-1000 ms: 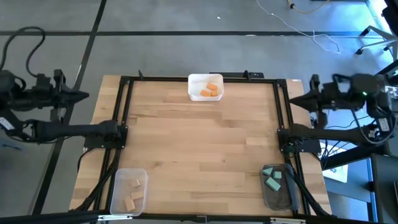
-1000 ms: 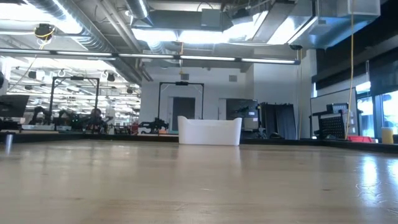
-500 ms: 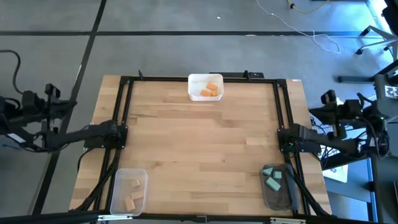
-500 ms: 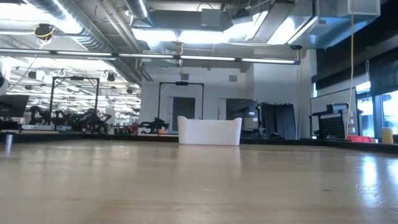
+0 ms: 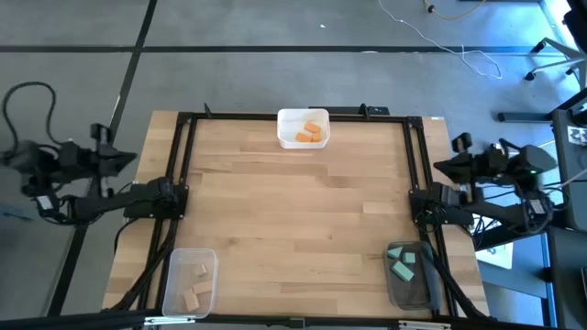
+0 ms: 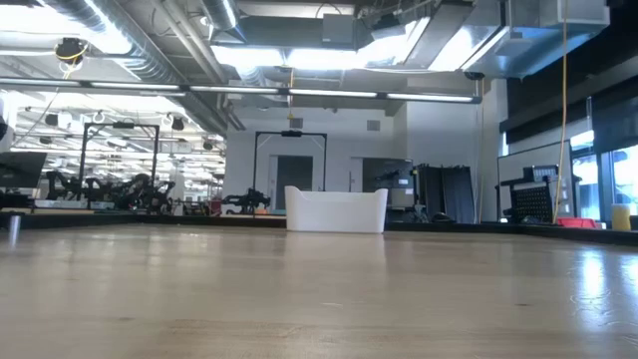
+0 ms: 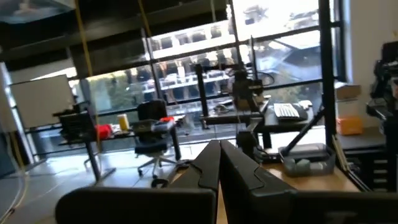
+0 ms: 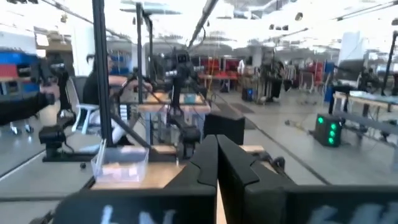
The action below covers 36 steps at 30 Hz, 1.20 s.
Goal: Sort & place blocks by color
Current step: Return to Home Position
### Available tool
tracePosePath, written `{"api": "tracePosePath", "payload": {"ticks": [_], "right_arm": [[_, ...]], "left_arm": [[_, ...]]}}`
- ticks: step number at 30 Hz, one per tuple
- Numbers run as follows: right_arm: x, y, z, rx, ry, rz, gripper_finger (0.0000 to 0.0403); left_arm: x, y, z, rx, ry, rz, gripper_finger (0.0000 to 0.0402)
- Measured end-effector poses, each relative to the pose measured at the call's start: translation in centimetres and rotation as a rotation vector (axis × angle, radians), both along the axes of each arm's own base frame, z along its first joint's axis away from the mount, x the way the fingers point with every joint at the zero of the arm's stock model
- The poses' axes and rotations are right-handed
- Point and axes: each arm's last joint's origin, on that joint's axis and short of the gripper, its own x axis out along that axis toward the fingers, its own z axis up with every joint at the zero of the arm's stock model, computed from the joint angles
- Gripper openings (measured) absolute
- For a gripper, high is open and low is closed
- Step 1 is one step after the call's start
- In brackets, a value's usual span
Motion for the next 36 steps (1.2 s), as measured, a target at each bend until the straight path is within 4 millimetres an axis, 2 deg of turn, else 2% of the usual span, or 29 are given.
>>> {"api": "tracePosePath", "payload": {"ticks": [2,7,11,19,26,31,36], "right_arm": [[1.2,-0.3,-0.5,-0.005,-0.033,0.005,0.0000],[4.8,-1.2,-3.6,-0.012,-0.029,0.039,0.0000],[7.1,-1.8,-6.4,0.004,-0.024,0.066,0.0000],[9.7,-2.6,-11.0,0.002,-0.049,0.070,0.0000],[10.8,-2.8,-14.1,0.018,-0.004,0.070,0.0000],[11.2,-2.9,-15.7,0.015,0.009,0.097,0.0000],[11.2,-2.8,-16.0,-0.006,0.030,0.127,0.0000]], "left_arm": [[1.8,0.5,-0.5,0.020,0.000,-0.035,0.0000],[6.5,1.8,-2.5,0.036,-0.005,-0.083,0.0000],[9.8,2.9,-5.0,0.032,0.008,-0.078,0.0000],[14.7,4.4,-10.5,0.012,-0.020,-0.085,0.0000],[17.1,5.2,-15.4,-0.011,-0.029,-0.091,0.0000],[17.9,5.5,-18.0,-0.022,-0.060,-0.099,0.0000],[18.0,5.4,-18.5,-0.042,-0.011,-0.130,0.0000]]}}
